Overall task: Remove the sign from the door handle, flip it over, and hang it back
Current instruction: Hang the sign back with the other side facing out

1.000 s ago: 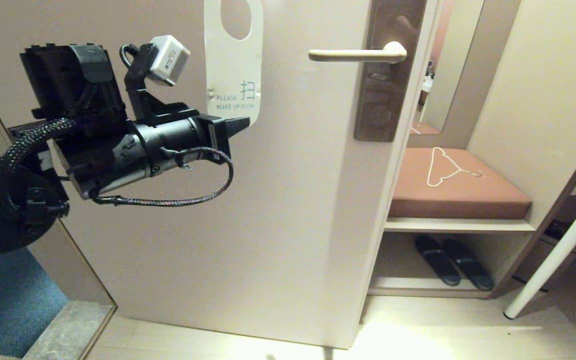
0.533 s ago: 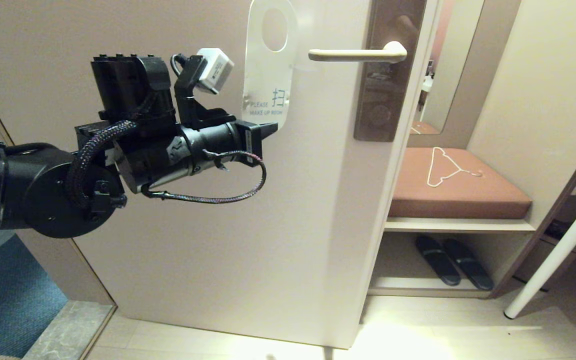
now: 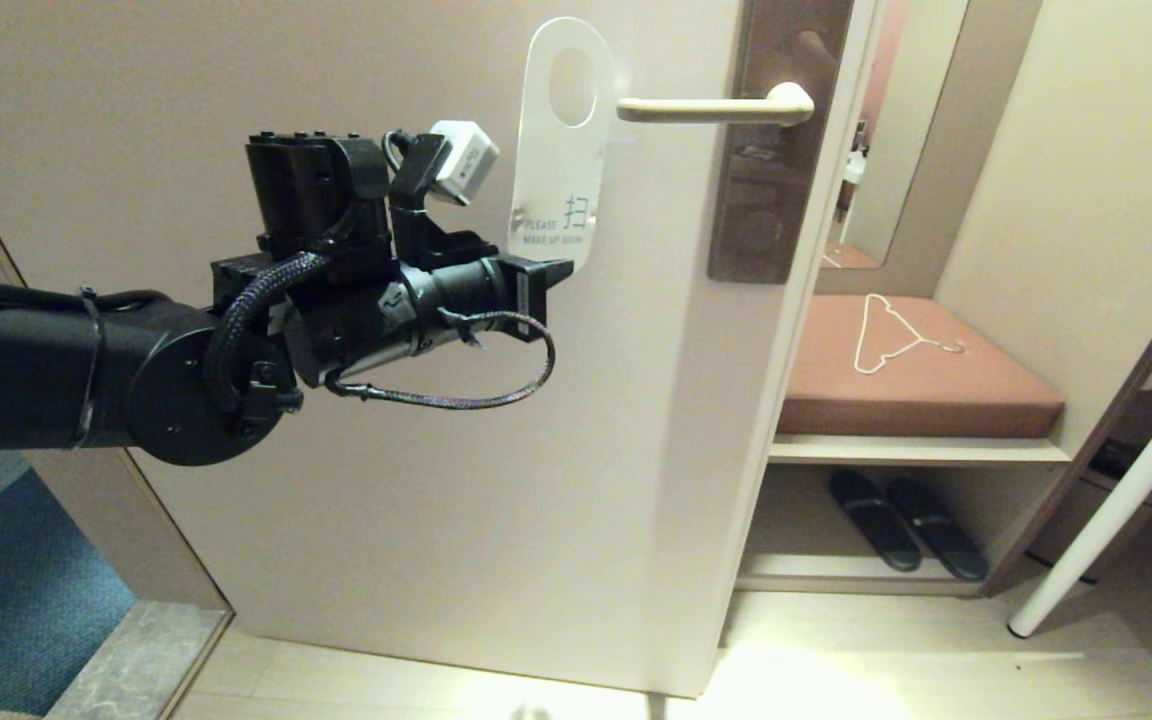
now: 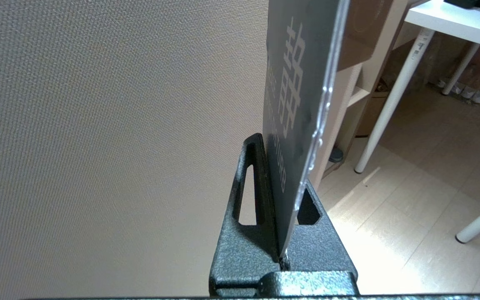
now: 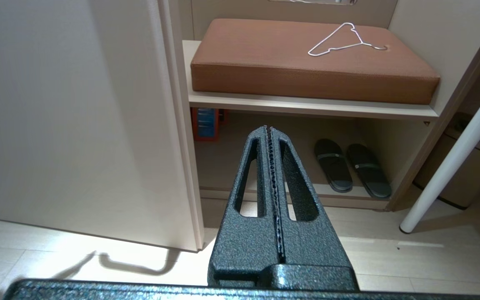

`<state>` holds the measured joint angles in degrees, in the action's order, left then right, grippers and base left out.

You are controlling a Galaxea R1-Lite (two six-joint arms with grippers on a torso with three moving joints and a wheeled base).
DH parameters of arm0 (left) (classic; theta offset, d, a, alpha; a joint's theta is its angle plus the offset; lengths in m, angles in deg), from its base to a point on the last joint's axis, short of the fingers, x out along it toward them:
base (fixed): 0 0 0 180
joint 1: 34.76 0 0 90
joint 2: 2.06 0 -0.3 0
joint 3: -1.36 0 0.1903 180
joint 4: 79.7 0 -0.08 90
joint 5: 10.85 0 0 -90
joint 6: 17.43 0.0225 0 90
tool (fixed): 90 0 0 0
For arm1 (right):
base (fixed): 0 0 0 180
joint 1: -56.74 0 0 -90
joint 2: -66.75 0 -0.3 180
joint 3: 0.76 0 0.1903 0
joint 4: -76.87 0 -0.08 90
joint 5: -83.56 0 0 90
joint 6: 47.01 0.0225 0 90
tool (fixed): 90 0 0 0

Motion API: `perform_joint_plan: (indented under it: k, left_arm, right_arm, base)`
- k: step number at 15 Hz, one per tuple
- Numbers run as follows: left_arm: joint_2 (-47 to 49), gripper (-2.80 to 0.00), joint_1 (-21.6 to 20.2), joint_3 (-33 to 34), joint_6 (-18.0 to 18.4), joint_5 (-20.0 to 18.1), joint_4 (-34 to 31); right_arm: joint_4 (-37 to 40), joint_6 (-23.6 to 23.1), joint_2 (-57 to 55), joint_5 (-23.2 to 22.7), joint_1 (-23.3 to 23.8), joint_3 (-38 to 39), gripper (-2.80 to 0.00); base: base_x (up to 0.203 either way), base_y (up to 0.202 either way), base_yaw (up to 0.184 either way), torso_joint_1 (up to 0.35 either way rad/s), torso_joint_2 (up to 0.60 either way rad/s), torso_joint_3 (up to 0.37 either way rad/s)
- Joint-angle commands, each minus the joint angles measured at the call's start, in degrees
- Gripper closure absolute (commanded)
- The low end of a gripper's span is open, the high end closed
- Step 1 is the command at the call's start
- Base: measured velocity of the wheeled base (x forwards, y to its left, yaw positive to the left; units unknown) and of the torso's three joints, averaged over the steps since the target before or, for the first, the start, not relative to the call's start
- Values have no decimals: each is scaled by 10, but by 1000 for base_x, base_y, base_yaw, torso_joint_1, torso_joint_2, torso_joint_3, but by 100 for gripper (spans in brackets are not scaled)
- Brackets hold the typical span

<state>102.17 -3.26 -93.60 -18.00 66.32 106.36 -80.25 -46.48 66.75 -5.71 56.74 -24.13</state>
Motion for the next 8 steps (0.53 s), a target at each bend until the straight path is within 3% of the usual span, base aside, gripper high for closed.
perform_joint_plan:
  k: [1, 8]
  left_arm:
    - [9, 0, 0, -9, 0, 0, 2]
    - [40, 0, 12, -48, 0, 1, 0]
  right_arm:
    - [0, 0, 0, 0, 0, 0, 0]
    - [0, 0, 0, -1, 0, 0, 0]
  base:
    - [0, 0, 0, 0, 0, 0]
    - [0, 0, 0, 0, 0, 0]
